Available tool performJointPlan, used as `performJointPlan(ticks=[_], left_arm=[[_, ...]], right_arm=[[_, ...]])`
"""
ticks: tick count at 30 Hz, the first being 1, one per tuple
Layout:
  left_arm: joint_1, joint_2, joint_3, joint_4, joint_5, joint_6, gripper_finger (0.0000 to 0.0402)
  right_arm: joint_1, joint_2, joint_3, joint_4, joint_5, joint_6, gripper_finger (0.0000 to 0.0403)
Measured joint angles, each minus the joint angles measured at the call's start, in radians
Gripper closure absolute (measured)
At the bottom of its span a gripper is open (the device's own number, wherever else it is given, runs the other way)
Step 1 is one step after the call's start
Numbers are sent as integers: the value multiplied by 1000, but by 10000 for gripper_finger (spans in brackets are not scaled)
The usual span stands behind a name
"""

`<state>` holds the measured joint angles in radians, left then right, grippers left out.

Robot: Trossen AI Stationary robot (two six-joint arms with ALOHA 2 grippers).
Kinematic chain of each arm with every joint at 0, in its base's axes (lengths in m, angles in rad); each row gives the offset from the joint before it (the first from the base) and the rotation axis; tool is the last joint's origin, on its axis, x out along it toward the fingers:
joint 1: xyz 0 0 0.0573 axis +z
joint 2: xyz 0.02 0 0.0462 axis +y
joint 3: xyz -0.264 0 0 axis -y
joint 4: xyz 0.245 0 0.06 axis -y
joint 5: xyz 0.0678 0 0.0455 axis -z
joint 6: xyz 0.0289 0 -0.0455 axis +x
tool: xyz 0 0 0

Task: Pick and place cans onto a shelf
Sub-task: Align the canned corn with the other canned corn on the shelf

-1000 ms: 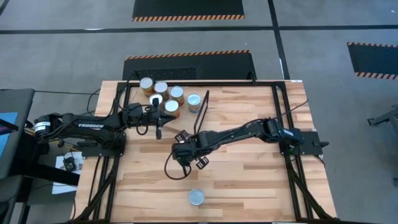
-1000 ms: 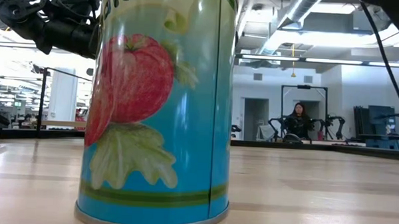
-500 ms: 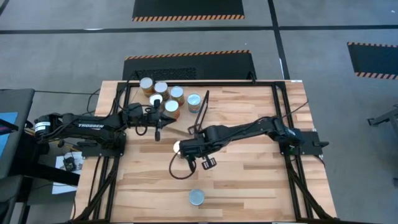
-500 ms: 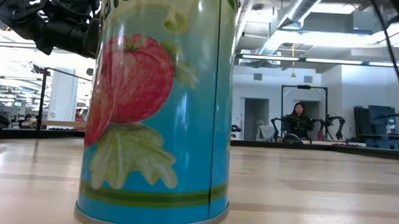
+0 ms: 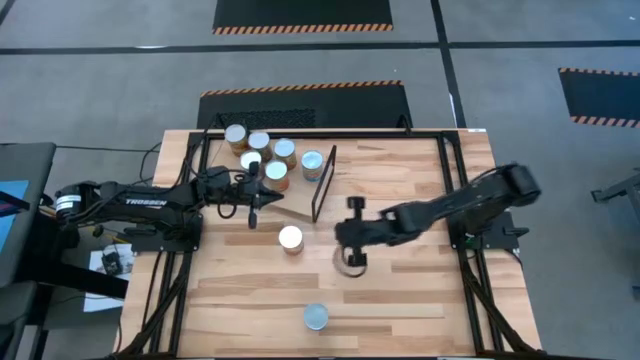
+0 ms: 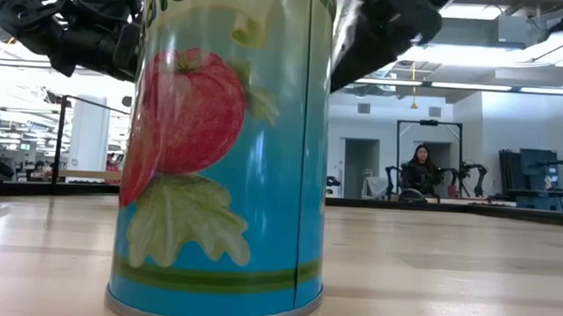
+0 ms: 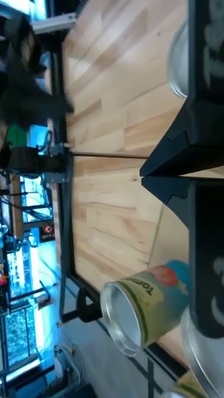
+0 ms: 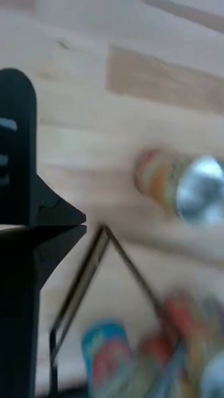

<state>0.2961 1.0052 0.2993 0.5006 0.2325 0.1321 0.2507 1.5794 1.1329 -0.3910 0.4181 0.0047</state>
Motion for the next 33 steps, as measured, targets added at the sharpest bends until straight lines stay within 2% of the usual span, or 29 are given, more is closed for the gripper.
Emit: performJointPlan(ticks=[4, 9, 13, 17, 20, 26, 33], left_arm=[[-26, 0, 42, -29, -7, -15, 401], [-82, 0, 161, -234, -88, -18, 401], [-159, 1, 296, -515, -219, -41, 401], [-245, 15, 432, -740, -334, -125, 401], [-310, 52, 521, -870, -399, -226, 401], [-428, 194, 654, -1058, -502, -429, 401], [-516, 407, 771, -1138, -502, -572, 401]], right_arm=[[-16, -169, -233, 243, 100, -52, 387], [-103, -344, -451, 470, 93, -134, 392], [-221, -435, -651, 734, -61, -183, 393], [-359, -449, -828, 1090, -228, -205, 394], [-451, -447, -905, 1267, -264, -187, 392], [-538, -455, -931, 1279, -363, -143, 389], [-550, -455, -930, 1297, -370, -197, 389]])
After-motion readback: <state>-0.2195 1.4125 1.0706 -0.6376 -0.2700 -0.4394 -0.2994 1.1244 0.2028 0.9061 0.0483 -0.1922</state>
